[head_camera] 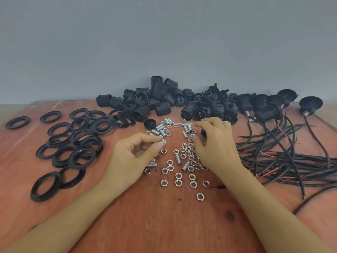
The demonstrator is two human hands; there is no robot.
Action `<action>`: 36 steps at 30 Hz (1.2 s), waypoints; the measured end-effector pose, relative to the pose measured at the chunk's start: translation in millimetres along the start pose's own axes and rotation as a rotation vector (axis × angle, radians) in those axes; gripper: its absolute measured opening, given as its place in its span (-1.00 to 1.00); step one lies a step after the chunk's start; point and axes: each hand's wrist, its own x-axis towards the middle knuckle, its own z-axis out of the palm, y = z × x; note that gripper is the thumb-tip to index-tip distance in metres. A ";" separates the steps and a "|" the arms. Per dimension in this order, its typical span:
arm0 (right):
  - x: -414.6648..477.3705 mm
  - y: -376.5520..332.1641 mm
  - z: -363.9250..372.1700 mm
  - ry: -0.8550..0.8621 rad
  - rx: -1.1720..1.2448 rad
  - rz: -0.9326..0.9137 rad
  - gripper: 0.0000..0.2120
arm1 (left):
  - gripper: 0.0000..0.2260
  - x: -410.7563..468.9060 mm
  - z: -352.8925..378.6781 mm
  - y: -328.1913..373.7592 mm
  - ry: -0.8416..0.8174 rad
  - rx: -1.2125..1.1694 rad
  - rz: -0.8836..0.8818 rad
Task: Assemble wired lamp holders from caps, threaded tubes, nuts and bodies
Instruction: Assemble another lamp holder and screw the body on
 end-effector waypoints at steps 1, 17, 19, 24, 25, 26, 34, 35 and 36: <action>1.2 2.1 -1.0 0.004 -0.023 0.010 -0.70 | -0.86 -0.2 0.2 0.5 0.000 -0.006 -0.002; 10.9 8.6 -29.3 0.035 0.434 0.223 -0.59 | -0.82 1.5 -0.3 4.3 0.049 -0.053 0.017; 6.8 -4.2 -30.7 -0.149 0.865 0.226 -0.57 | -0.83 1.0 0.1 4.5 0.049 -0.052 0.024; -4.2 -23.2 -20.8 -0.393 1.154 0.156 -0.67 | -0.82 1.2 0.6 4.5 0.064 -0.070 0.035; -5.3 -23.6 -19.7 -0.397 1.161 0.149 -0.67 | -0.82 1.5 0.4 4.3 0.071 -0.064 0.038; -5.8 -23.8 -19.3 -0.398 1.165 0.140 -0.66 | -0.83 1.6 0.2 4.2 0.074 -0.060 0.038; -7.0 -24.6 -18.9 -0.445 1.162 0.158 -0.66 | -0.86 1.8 -2.5 3.9 0.040 -0.043 0.064; -7.6 -26.1 -18.3 -0.448 1.161 0.168 -0.68 | -0.86 1.4 -2.9 3.7 0.034 -0.046 0.071; -8.4 -28.0 -17.9 -0.454 1.165 0.181 -0.69 | -0.86 0.9 -2.9 4.4 0.027 -0.046 0.077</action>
